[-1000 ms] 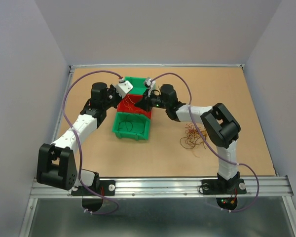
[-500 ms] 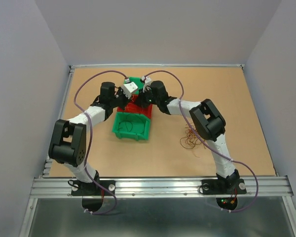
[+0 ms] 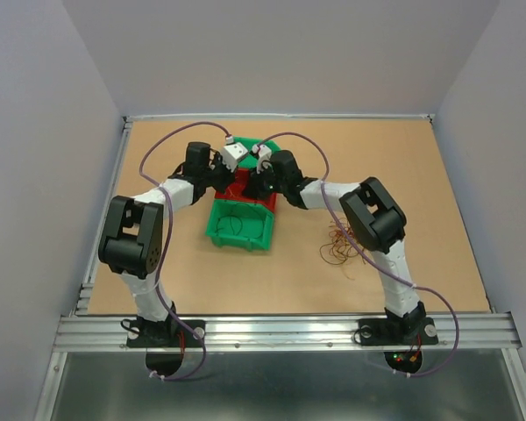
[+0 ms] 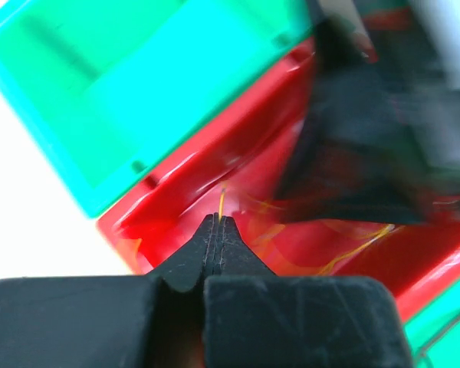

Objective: Untangle the cables

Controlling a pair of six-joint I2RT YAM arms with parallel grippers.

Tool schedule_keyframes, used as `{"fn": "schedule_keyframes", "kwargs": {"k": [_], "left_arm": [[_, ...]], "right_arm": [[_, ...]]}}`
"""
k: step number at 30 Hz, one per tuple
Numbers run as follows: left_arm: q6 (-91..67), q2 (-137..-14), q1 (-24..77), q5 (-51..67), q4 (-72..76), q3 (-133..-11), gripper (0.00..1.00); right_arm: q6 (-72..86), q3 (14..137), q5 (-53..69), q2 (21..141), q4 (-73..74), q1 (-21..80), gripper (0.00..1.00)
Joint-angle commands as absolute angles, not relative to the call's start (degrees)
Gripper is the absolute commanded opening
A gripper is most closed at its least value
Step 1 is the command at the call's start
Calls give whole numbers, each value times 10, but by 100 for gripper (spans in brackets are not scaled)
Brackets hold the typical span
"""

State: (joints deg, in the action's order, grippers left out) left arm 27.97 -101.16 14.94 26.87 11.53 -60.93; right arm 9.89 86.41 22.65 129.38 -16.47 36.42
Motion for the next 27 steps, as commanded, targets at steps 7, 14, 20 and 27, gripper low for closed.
{"fn": "schedule_keyframes", "kwargs": {"k": [7,14,20,27], "left_arm": [[281,-1021,156,226,100,-633,0],[304,-1009,177,204,101,-621,0],[351,-995,216,155,89,-605,0],[392,-1047,229,151,2,-648,4]], "right_arm": [[108,716,243,1136,-357,365,48],[107,658,184,1079,-365,367,54],[116,547,91,1010,-395,366,54],[157,393,26,869,-440,365,54]]}}
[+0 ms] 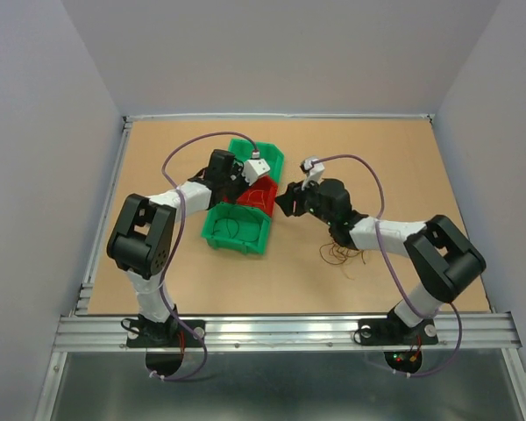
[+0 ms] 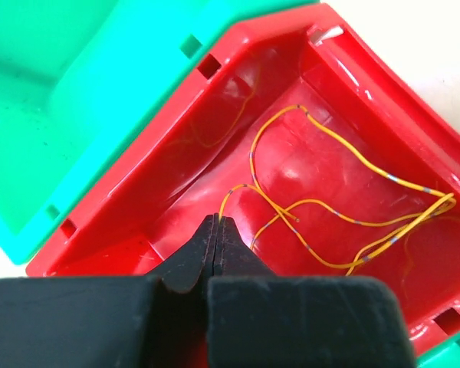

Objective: Untangle the cables

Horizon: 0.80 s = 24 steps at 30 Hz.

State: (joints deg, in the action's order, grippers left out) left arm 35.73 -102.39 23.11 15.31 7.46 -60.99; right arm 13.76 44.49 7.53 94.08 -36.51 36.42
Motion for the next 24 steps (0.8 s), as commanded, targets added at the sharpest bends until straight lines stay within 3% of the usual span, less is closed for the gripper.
{"fn": "schedule_keyframes", "kwargs": {"k": [1,7,16,18,19,24], "left_arm": [[395,-1061,229,161,-17,-673,4],[398,-1107,231,171,-60,-701,4],[374,-1028,231,164,-6,-667,12],[375,-1020,231,165,-3,-661,19],[381,-1015,231,165,-3,-657,28],[390,-982,231,171,25,-629,45]], "right_arm": [[158,362,21,852,-451,365,54],[155,297,7,752,-453,365,54],[148,283,-9,737,-453,366,54],[149,282,-8,736,-452,365,54],[149,283,-8,735,-453,365,54],[146,279,-15,733,-453,365,54]]}}
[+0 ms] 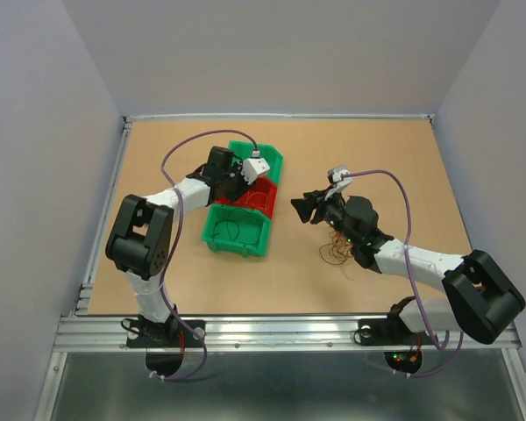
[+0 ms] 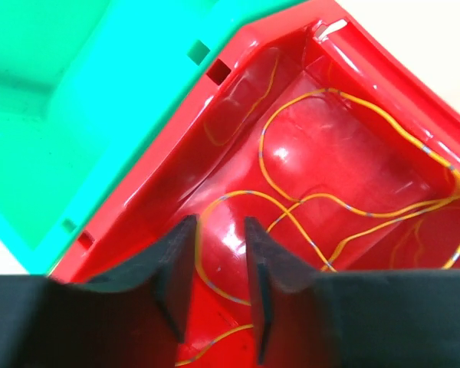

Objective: Untangle the cables

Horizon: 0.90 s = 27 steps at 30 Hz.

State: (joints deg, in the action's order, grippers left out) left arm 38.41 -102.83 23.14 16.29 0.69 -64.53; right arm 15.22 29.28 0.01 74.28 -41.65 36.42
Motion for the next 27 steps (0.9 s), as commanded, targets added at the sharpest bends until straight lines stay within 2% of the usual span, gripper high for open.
{"fn": "schedule_keyframes", "kwargs": {"k": [1,6,7,12,17,20,21,22,23,25,26,27], "left_arm": [[392,-978,231,172,28,-624,49],[403,-949,229,191,32,-613,63],[403,-941,229,199,32,-611,77],[410,-895,223,235,25,-596,80],[408,-838,221,260,21,-577,92],[368,-790,213,246,63,-557,93],[361,-773,208,242,78,-548,99],[350,-753,205,239,97,-518,99],[342,-711,200,237,122,-499,99],[303,-669,199,193,239,-452,99],[279,-638,199,169,280,-404,99],[231,-628,199,128,348,-382,99]], "right_arm": [[146,279,-18,734,-453,365,54],[144,279,-16,734,-453,365,54],[145,278,-13,734,-453,366,54],[141,272,-18,725,-451,365,55],[139,266,-35,715,-447,365,55],[140,257,-56,694,-447,365,55],[142,250,-66,688,-447,365,55],[144,244,-87,681,-447,366,58],[145,240,-96,672,-447,365,66],[142,231,-106,651,-446,365,74],[140,227,-112,643,-440,365,84],[142,236,-113,631,-377,365,87]]}}
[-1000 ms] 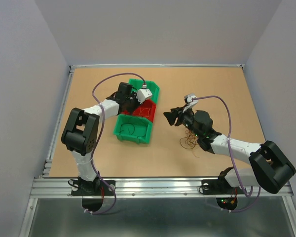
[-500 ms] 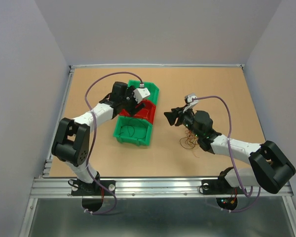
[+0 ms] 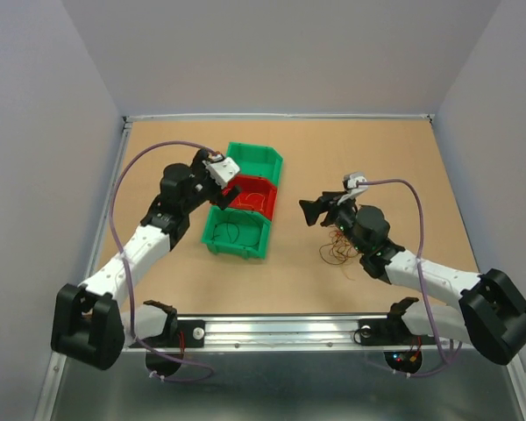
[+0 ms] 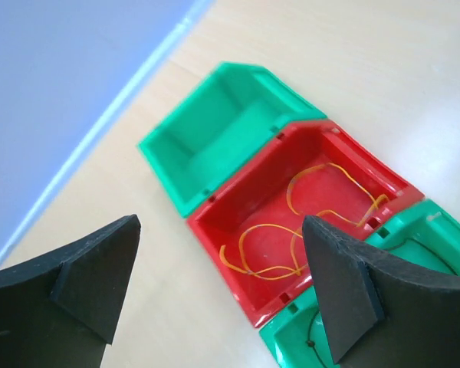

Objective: Untangle the cables

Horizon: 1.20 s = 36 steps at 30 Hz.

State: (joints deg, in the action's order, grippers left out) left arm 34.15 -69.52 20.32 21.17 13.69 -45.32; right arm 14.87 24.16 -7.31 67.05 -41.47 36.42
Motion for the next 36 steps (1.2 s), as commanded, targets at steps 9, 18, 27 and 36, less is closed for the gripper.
{"fn": "schedule_keyframes", "kwargs": {"k": [9,18,27,36], "left_arm": [[248,-663,280,301,277,-392,89],[229,-804,472,247,258,-489,86],[163,-959,552,197,251,-640,71],[135,-1052,578,233,178,-736,66]], "right_arm": [[241,339,-343,567,-6,365,96],[312,273,-475,373,-6,365,95],[306,237,-508,245,13,366,91],[299,241,-501,229,27,365,91]]}}
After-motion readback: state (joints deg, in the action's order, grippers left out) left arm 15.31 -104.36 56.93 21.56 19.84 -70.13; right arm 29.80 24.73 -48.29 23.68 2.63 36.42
